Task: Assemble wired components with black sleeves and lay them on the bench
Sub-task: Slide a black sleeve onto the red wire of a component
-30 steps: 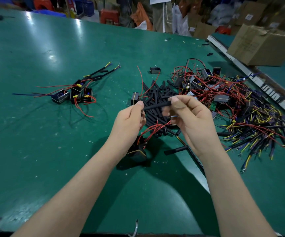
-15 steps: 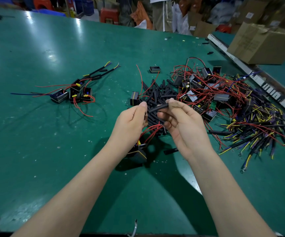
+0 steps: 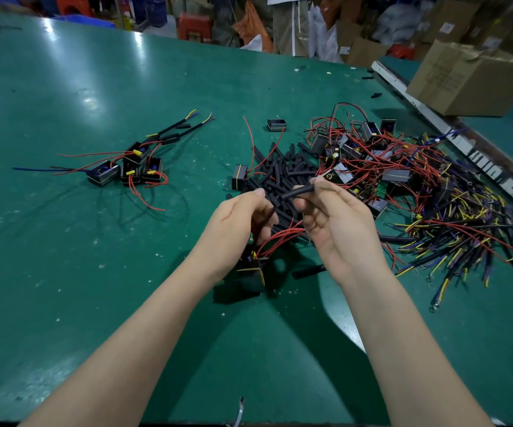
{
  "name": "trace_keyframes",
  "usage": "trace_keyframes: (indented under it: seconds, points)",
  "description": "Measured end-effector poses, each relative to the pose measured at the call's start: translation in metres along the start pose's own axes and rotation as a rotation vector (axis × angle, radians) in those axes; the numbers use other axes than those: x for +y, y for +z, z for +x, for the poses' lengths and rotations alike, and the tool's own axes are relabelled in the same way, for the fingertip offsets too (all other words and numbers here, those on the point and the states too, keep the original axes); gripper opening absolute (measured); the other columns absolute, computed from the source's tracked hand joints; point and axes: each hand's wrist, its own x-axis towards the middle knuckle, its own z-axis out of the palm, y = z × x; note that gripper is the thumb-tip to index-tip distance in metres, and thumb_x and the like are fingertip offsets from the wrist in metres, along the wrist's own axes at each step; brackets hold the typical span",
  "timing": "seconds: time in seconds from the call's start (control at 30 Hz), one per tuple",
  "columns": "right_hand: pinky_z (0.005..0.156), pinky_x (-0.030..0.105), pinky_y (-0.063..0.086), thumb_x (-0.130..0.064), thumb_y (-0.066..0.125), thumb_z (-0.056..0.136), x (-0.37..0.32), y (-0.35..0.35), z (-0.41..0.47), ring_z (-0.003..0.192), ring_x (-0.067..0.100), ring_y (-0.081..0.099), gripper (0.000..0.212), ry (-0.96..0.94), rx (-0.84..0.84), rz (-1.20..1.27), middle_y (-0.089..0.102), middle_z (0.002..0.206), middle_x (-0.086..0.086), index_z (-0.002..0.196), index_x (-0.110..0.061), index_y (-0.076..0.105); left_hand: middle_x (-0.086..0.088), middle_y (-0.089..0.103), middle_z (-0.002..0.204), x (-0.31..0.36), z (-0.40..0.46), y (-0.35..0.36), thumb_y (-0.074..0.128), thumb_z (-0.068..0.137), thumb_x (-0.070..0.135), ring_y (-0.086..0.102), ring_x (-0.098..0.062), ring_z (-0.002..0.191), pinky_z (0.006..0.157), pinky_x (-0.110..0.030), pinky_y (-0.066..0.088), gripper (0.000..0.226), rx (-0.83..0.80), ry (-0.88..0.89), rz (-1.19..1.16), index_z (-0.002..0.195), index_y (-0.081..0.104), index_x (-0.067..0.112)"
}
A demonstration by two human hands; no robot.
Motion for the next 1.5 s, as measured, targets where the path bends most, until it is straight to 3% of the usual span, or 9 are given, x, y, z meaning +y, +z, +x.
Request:
trace_keyframes:
  seconds: [0.3, 0.43, 0.53, 0.7, 0.87, 1.0, 1.17, 1.33, 1.5]
  points:
    - [0.05, 0.015, 0.04, -0.015, 0.055, 0.097, -0.008, -0.012, 0.007, 0.064, 0.009, 0.063, 0.011, -0.268, 0.092, -0.207, 0.065, 0.073, -0.005, 0.086, -0.017, 0.059, 0.014, 0.055, 0.054, -0.003, -0.002, -0.004, 0.052, 0.096, 0.021, 0.046, 0.004, 0.052, 0.056, -0.008, 0.037, 0.023, -0.118, 0.124, 0.212, 0.077, 0.064, 0.021]
    - [0.05, 0.016, 0.042, -0.015, 0.05, 0.099, -0.01, -0.014, 0.008, 0.067, 0.01, 0.065, 0.008, -0.272, 0.101, -0.14, 0.069, 0.083, -0.001, 0.092, -0.016, 0.054, 0.015, 0.056, 0.058, -0.006, -0.001, -0.005, 0.052, 0.096, 0.027, 0.048, -0.004, 0.059, 0.065, -0.025, 0.043, 0.019, -0.085, 0.142, 0.271, 0.08, 0.064, 0.026]
    - [0.047, 0.015, 0.041, -0.012, 0.047, 0.1, -0.01, -0.015, 0.008, 0.053, 0.006, 0.058, 0.011, -0.208, 0.061, -0.129, 0.068, 0.071, -0.004, 0.092, -0.018, 0.051, 0.015, 0.058, 0.059, -0.007, -0.001, -0.005, 0.054, 0.095, 0.026, 0.049, -0.006, 0.059, 0.064, -0.026, 0.044, 0.018, -0.037, 0.15, 0.285, 0.08, 0.064, 0.027]
    - [0.046, 0.012, 0.036, -0.006, 0.046, 0.096, 0.001, -0.01, 0.005, 0.046, -0.001, 0.045, 0.017, -0.192, -0.137, -0.549, 0.059, 0.059, -0.01, 0.091, -0.018, 0.057, 0.016, 0.057, 0.061, -0.008, -0.003, -0.003, 0.057, 0.094, 0.023, 0.048, 0.001, 0.06, 0.061, -0.013, 0.04, 0.014, 0.081, 0.289, 0.449, 0.085, 0.066, 0.018]
    - [0.067, 0.018, 0.048, -0.029, 0.057, 0.094, 0.012, -0.01, 0.001, 0.07, 0.0, 0.059, 0.004, -0.215, -0.316, -0.756, 0.065, 0.074, -0.017, 0.093, -0.03, 0.06, 0.02, 0.053, 0.07, -0.004, -0.005, -0.002, 0.058, 0.092, 0.018, 0.048, 0.007, 0.065, 0.063, -0.006, 0.034, 0.013, 0.211, 0.434, 0.575, 0.085, 0.066, 0.01]
    - [0.071, 0.025, 0.045, -0.025, 0.058, 0.094, 0.014, -0.015, 0.003, 0.077, 0.011, 0.056, 0.004, -0.501, -0.321, -0.977, 0.063, 0.082, -0.002, 0.096, -0.027, 0.062, 0.018, 0.053, 0.07, -0.003, -0.005, -0.003, 0.06, 0.092, 0.016, 0.045, -0.001, 0.065, 0.062, -0.009, 0.034, 0.012, 0.221, 0.424, 0.594, 0.085, 0.066, 0.008]
    - [0.074, 0.016, 0.041, -0.024, 0.053, 0.097, 0.017, -0.017, 0.005, 0.082, 0.011, 0.054, 0.019, -0.768, -0.276, -1.114, 0.063, 0.089, 0.001, 0.1, -0.009, 0.066, 0.015, 0.056, 0.072, -0.003, -0.004, -0.002, 0.06, 0.091, 0.014, 0.047, 0.005, 0.063, 0.06, -0.009, 0.033, 0.01, 0.173, 0.399, 0.577, 0.085, 0.067, 0.008]
    - [0.067, 0.006, 0.034, -0.024, 0.052, 0.097, 0.018, -0.016, 0.005, 0.073, 0.001, 0.049, 0.019, -0.709, -0.258, -1.105, 0.058, 0.077, -0.011, 0.094, -0.01, 0.066, 0.005, 0.061, 0.073, -0.002, -0.005, -0.003, 0.06, 0.087, 0.014, 0.048, -0.007, 0.066, 0.061, -0.014, 0.037, 0.01, 0.122, 0.42, 0.572, 0.083, 0.066, 0.007]
    - [0.062, 0.016, 0.04, -0.026, 0.053, 0.097, 0.013, -0.011, 0.002, 0.061, -0.003, 0.047, 0.017, -0.433, -0.268, -0.864, 0.058, 0.062, -0.016, 0.083, -0.027, 0.063, -0.001, 0.06, 0.073, -0.002, -0.007, -0.001, 0.057, 0.083, 0.018, 0.05, -0.016, 0.067, 0.064, -0.029, 0.042, 0.013, 0.101, 0.477, 0.653, 0.079, 0.063, 0.008]
